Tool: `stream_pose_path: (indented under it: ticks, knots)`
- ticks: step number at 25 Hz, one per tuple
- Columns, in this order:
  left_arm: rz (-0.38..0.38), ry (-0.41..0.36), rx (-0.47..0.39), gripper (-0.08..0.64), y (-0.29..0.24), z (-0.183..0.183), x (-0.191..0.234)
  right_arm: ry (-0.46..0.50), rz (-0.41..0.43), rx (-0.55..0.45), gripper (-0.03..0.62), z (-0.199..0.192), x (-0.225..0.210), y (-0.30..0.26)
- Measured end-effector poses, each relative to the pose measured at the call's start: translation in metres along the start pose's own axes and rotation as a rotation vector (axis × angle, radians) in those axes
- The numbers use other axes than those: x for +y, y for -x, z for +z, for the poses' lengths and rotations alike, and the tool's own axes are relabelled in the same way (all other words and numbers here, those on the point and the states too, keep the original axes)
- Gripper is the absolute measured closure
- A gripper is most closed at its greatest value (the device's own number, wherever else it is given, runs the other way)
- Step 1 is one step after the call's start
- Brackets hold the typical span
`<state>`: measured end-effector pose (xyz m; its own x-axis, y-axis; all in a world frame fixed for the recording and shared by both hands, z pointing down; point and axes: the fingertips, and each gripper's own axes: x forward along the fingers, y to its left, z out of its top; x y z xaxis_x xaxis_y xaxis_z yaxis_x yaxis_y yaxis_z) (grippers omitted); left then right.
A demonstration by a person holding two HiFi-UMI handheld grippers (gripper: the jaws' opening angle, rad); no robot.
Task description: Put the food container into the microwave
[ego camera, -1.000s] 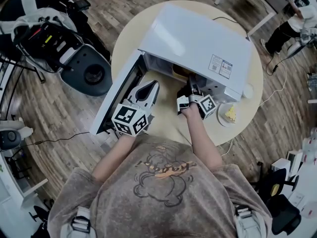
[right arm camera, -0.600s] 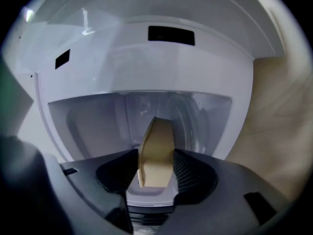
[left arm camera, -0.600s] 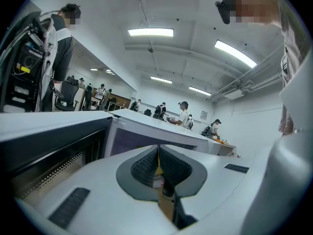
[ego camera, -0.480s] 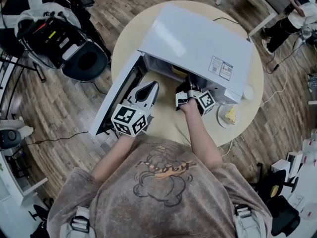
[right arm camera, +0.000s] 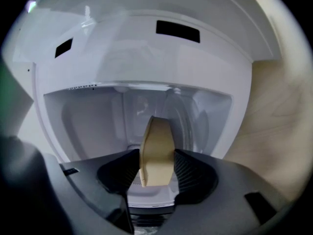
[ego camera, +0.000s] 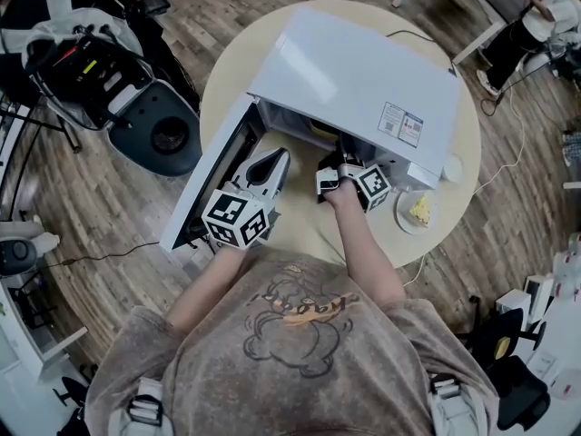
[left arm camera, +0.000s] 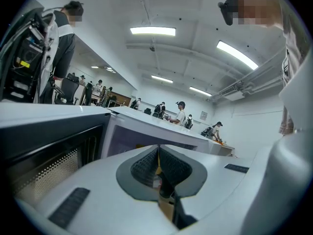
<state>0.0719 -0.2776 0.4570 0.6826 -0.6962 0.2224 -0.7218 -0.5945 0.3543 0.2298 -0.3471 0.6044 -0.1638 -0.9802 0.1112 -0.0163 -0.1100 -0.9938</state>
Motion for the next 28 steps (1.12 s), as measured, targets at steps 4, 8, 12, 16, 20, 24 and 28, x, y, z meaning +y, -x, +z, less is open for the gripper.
stream_pose_path:
  ticks: [4, 8, 12, 16, 20, 24, 28]
  knots:
    - [-0.005, 0.006, 0.001, 0.526, 0.000, 0.000, -0.002, 0.046, -0.030, 0.003, 0.385, 0.001, -0.002, 0.005]
    - [-0.011, 0.016, 0.003, 0.526, -0.003, -0.002, -0.002, 0.107, -0.052, 0.009, 0.368, 0.003, 0.000, 0.005]
    - [-0.019, 0.022, 0.008, 0.526, -0.006, -0.004, -0.004, 0.152, -0.061, 0.023, 0.350, 0.002, 0.002, 0.005]
    - [-0.024, 0.031, 0.008, 0.526, -0.006, -0.005, -0.004, 0.205, -0.067, 0.042, 0.339, -0.001, 0.004, 0.005]
    - [-0.026, 0.045, 0.009, 0.526, -0.006, -0.005, -0.003, 0.272, -0.075, 0.066, 0.322, -0.006, 0.007, 0.006]
    - [-0.028, 0.056, 0.013, 0.525, -0.005, -0.008, -0.002, 0.326, -0.077, 0.091, 0.297, -0.009, 0.007, 0.005]
    - [-0.033, 0.063, 0.017, 0.526, -0.005, -0.010, -0.002, 0.392, -0.095, 0.117, 0.288, -0.012, 0.005, 0.008]
